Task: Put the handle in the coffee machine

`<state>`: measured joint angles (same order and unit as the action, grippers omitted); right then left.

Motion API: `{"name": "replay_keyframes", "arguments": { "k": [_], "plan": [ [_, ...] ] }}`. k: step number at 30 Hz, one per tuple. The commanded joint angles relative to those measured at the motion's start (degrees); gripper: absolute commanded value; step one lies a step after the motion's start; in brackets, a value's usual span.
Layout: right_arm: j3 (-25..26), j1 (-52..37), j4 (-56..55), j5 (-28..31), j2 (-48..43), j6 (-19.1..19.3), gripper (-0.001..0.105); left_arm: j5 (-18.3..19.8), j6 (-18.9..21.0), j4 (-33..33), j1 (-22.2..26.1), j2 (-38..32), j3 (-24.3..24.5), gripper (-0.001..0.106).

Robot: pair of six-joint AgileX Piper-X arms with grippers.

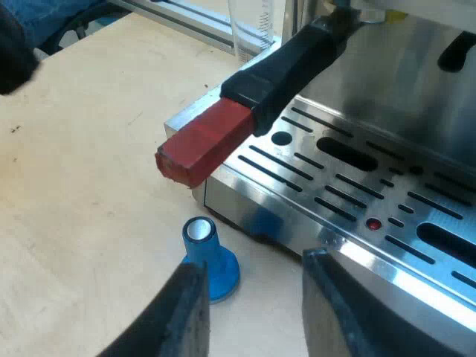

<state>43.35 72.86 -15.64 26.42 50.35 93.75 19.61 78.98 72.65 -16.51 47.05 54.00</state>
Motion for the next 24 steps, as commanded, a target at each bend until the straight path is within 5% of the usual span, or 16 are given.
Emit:
{"name": "replay_keyframes", "arguments": {
  "k": [1, 10, 13, 16, 18, 21, 24],
  "plan": [
    [0.3, 0.0, -0.1, -0.1, -0.5, 0.0, 0.033, -0.1, 0.0, 0.8, 3.0, -2.9, 0.1, 0.0],
    [0.3, 0.0, -0.1, 0.5, -0.5, -2.7, 0.034, 2.3, -1.6, 4.3, 10.3, -8.5, 0.1, 0.0],
    [0.3, 0.0, -0.1, 0.5, -0.5, -2.7, 0.043, 3.1, -1.7, 5.7, 10.5, -9.6, 0.1, 0.002],
    [0.3, 0.0, -0.1, 0.5, -0.5, -2.7, 0.062, 3.4, -1.9, 5.7, 10.5, -9.7, 0.1, 0.015],
    [0.3, 0.0, -0.1, 0.5, -0.5, -2.7, 0.071, 3.4, -2.0, 5.7, 10.5, -9.7, 0.1, 0.036],
    [0.3, 0.0, -0.1, 0.3, -0.5, -2.7, 0.071, 3.4, -2.0, 5.7, 10.5, -9.7, 0.1, 0.06],
    [0.3, 0.0, -0.1, 0.3, -0.5, -2.7, 0.071, 3.4, -2.2, 5.7, 10.5, -9.7, 0.1, 0.066]
  ]
}}
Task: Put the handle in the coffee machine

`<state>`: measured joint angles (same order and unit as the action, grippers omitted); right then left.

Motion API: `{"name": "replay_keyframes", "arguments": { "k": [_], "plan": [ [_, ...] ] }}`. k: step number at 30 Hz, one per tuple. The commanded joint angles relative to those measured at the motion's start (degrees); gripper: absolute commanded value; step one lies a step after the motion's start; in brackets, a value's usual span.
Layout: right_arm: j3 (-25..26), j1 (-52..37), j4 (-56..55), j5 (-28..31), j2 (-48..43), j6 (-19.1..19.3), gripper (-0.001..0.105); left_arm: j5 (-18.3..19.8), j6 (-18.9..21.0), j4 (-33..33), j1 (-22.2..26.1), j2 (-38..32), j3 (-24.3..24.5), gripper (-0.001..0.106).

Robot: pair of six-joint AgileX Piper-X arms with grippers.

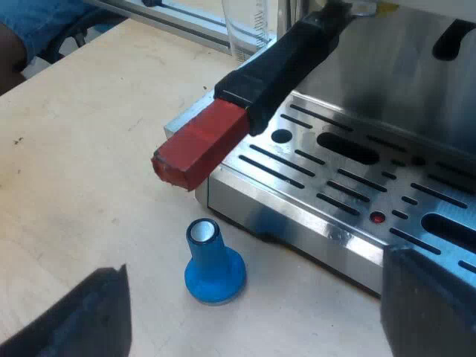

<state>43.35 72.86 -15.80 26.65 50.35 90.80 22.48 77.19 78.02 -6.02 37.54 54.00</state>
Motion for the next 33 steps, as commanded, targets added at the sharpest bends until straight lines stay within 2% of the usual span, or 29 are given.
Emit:
{"name": "replay_keyframes", "arguments": {
  "k": [1, 5, 8, 10, 13, 18, 24, 27, 33],
  "plan": [
    [0.3, 0.0, 0.1, 0.1, -0.5, 0.0, 0.071, 0.5, -0.4, 0.3, 0.0, -0.2, 0.1, 0.065],
    [0.3, 0.0, -0.2, 0.1, -0.5, -0.2, 0.071, 0.6, 0.0, 0.3, 0.0, -0.2, 0.1, 0.065],
    [0.3, 0.0, -1.4, 0.1, -0.5, -0.2, 0.071, 2.5, 0.2, 0.3, 0.0, -0.2, 0.1, 0.065],
    [0.5, -0.2, -1.9, -0.5, -0.4, -1.8, 0.071, 7.4, 0.8, 0.3, 0.0, -0.2, 0.1, 0.065],
    [1.9, -0.7, -5.3, -0.5, -0.4, -3.0, 0.071, 11.3, 0.8, -0.2, 0.0, -0.2, 0.1, 0.065],
    [5.9, -3.0, -13.0, -1.4, -0.4, -3.2, 0.071, 11.9, 0.5, -2.2, 0.0, -0.2, 0.1, 0.065],
    [11.0, -9.9, -17.8, -9.1, -0.4, -3.2, 0.071, 11.9, -0.1, -7.0, 0.0, -0.2, 0.1, 0.065],
    [13.4, -13.6, -20.0, -10.9, -0.5, -3.2, 0.071, 11.9, -0.4, -10.2, 0.0, 0.1, 0.1, 0.065],
    [19.4, -21.8, -28.8, -13.8, -0.7, -0.2, 0.071, 11.6, 1.8, -12.4, 0.0, 0.5, 0.1, 0.065]
  ]
}}
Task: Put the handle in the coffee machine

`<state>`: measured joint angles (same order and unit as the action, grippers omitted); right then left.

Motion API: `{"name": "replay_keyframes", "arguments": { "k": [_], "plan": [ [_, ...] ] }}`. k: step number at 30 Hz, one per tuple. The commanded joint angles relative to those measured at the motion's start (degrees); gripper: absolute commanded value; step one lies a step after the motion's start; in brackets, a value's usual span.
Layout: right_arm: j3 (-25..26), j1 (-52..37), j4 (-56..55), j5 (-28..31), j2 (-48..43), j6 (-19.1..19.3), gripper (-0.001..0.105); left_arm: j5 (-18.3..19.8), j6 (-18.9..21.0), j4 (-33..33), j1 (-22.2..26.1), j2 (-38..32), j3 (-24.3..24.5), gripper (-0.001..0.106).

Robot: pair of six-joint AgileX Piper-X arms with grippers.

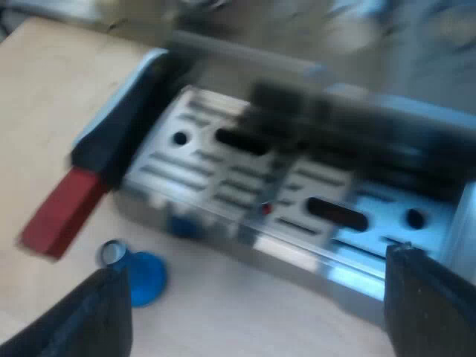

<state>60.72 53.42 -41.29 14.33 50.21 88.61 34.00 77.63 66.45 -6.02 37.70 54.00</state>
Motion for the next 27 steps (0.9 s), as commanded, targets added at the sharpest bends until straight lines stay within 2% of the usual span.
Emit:
{"name": "replay_keyframes", "arguments": {
  "k": [1, 4, 8, 20, 25, 27],
  "plan": [
    [2.9, -4.3, -5.0, -2.1, -0.5, 2.3, 0.071, 0.1, 2.6, -0.8, 0.0, 0.4, 0.1, 0.065],
    [4.2, -8.7, -7.6, -3.3, -0.5, 2.8, 0.071, -1.3, 5.9, -1.5, 0.0, 0.4, 0.1, 0.065],
    [4.5, -15.7, -8.7, -6.2, -0.5, 2.8, 0.071, -5.4, 6.4, -2.1, 0.0, 0.4, 0.3, 0.065],
    [4.5, -39.2, -11.1, -20.0, -0.5, 6.9, 0.071, -6.5, 6.4, -2.3, 0.0, 0.4, 0.3, 0.065],
    [4.5, -46.6, -13.0, -20.3, -1.6, 8.6, 0.071, -6.5, 6.4, -2.6, 0.0, 0.4, 0.3, 0.065],
    [4.5, -48.7, -13.6, -20.3, -2.5, 10.5, 0.071, -6.5, 6.4, -2.6, 0.0, 0.4, 0.3, 0.065]
  ]
}}
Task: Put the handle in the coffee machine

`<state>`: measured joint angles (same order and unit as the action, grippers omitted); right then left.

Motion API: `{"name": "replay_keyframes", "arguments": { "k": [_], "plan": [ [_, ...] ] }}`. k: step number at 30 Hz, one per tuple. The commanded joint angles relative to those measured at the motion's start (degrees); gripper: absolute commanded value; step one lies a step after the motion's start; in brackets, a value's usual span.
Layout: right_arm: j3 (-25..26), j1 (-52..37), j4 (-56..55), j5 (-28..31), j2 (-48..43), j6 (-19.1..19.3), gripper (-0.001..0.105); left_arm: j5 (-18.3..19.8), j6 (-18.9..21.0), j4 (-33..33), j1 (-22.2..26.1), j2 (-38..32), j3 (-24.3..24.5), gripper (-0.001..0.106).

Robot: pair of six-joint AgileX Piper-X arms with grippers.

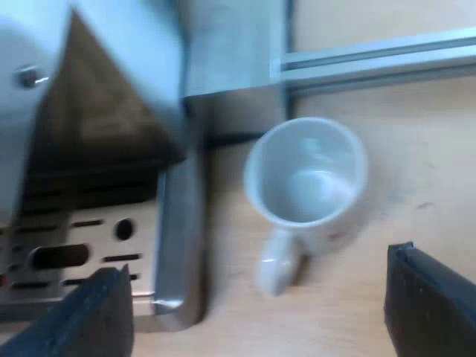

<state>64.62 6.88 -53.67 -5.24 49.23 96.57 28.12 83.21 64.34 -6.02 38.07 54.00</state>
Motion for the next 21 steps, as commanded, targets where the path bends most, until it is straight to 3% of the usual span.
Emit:
{"name": "replay_keyframes", "arguments": {
  "k": [1, 11, 21],
  "plan": [
    [0.6, -3.4, -1.5, -0.7, -2.2, 3.6, 0.071, -0.6, 0.9, -0.5, 0.0, 0.1, 0.3, 0.065],
    [0.6, -9.4, -1.9, 3.3, -9.8, 7.7, 0.071, -0.6, 1.0, -0.3, 3.7, -3.7, 0.3, 0.065],
    [0.6, -9.5, -1.9, 3.7, -21.2, 9.1, 0.071, -0.7, 1.0, -0.3, 6.7, -17.1, 0.3, 0.065]
  ]
}}
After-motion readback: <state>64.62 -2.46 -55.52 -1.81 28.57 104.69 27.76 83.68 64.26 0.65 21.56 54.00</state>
